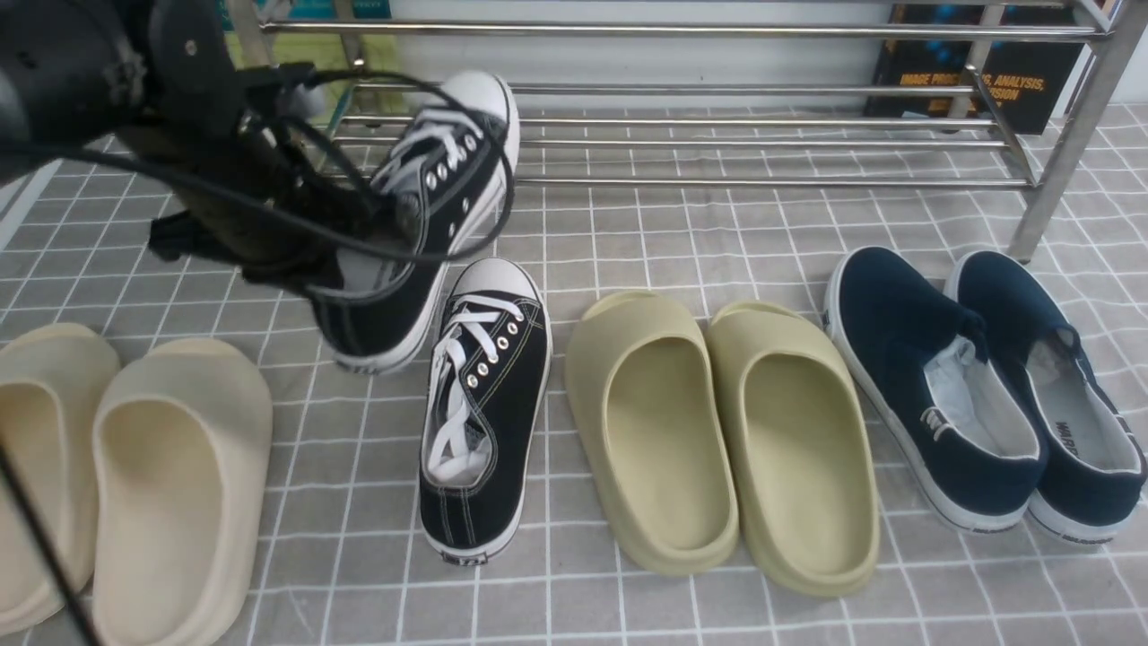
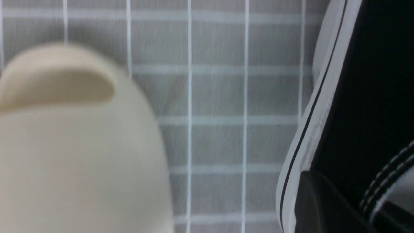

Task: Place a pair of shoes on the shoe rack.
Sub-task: Use the left arm to put a shoe into the shoe rack

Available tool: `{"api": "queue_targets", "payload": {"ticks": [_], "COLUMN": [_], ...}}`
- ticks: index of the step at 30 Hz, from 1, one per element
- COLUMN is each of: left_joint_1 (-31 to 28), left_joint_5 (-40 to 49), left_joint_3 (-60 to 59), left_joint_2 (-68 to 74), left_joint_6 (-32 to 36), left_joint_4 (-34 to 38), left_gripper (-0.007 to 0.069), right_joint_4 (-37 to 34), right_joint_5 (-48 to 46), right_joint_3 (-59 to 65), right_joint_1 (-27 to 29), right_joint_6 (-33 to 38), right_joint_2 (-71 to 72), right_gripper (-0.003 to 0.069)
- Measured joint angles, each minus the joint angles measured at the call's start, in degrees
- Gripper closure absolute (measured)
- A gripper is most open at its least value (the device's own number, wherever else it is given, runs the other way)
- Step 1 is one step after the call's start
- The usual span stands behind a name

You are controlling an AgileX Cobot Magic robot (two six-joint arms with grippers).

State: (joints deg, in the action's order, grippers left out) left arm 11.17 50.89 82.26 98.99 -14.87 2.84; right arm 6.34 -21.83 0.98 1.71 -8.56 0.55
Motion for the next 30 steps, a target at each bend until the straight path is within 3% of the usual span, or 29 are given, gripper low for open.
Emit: {"api": "queue_targets", "payload": {"ticks": [13, 22, 30], "left_joint_1": [0.00, 0.00, 0.00], "left_joint_5": [1.07, 0.75, -2.73], "left_joint_3": [25.92, 37.05, 39.69], "left_joint_2": [19.75, 26.63, 29.06], "left_joint_6": [-8.26, -12.39, -13.64], "left_joint_4": [-2.84, -4.60, -6.66], "left_gripper": [0.0638, 0.0624, 0.0502], "right_joint_4": [0.00, 0.00, 0.00], "right_joint_5": [0.00, 0.00, 0.00], "right_joint_3": [0.00, 0.00, 0.00], "right_joint_1": [0.00, 0.00, 0.00], "right_joint_6": [0.00, 0.00, 0.00], "right_joint_2": [0.00, 0.00, 0.00], "right_gripper": [0.0419, 0.0419, 0.0419]}}
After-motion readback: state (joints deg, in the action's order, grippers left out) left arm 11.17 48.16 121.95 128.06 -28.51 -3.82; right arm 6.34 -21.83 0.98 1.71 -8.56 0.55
